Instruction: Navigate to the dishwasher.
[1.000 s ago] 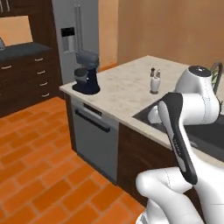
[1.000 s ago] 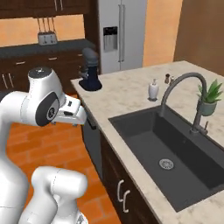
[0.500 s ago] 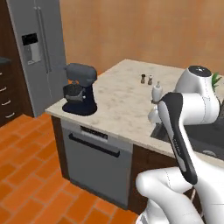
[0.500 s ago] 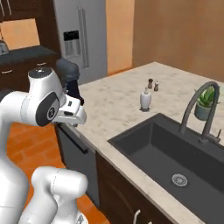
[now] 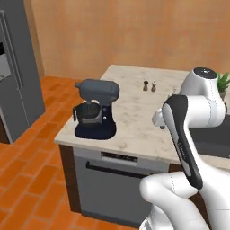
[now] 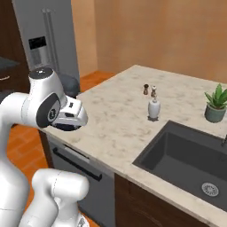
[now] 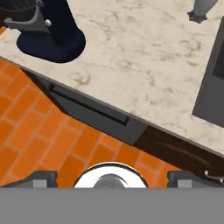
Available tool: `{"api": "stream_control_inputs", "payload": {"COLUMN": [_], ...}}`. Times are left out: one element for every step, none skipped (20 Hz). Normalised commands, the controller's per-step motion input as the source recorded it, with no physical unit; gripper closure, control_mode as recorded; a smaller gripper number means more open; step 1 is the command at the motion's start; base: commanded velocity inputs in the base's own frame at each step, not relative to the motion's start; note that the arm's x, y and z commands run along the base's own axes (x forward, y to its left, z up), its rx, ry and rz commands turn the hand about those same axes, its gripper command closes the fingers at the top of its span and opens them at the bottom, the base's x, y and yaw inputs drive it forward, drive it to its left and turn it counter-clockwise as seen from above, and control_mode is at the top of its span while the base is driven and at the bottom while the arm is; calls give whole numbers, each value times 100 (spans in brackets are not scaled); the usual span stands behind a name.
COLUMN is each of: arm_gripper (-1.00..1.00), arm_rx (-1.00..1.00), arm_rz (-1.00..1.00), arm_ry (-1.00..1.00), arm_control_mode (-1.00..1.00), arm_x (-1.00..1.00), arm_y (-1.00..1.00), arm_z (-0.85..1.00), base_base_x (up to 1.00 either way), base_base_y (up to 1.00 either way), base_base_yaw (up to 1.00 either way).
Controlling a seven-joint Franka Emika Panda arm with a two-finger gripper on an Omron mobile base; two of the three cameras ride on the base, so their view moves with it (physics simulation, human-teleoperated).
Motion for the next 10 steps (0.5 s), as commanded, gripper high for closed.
{"api": "stream_control_inputs", "payload": {"arm_gripper": [-100,-100,-100,-100,-100,-100,-100,-100,-100,-100], "arm_rx": [0,0,0,0,0,0,0,0,0,0], "arm_rz": [0,0,0,0,0,0,0,0,0,0], "arm_ry": [0,0,0,0,0,0,0,0,0,0], "arm_control_mode": [100,100,100,100,100,100,100,100,100,100], "arm_x": [0,0,0,0,0,0,0,0,0,0], "arm_y": [0,0,0,0,0,0,0,0,0,0], "arm_z": [0,0,0,0,0,0,0,0,0,0], "base_base_x": [39,32,26,22,21,22,24,26,24,24], "base_base_y": [78,70,67,64,64,59,49,40,33,28], "base_base_yaw": [-43,-42,-41,-40,-39,-39,-37,-35,-34,-33]}}
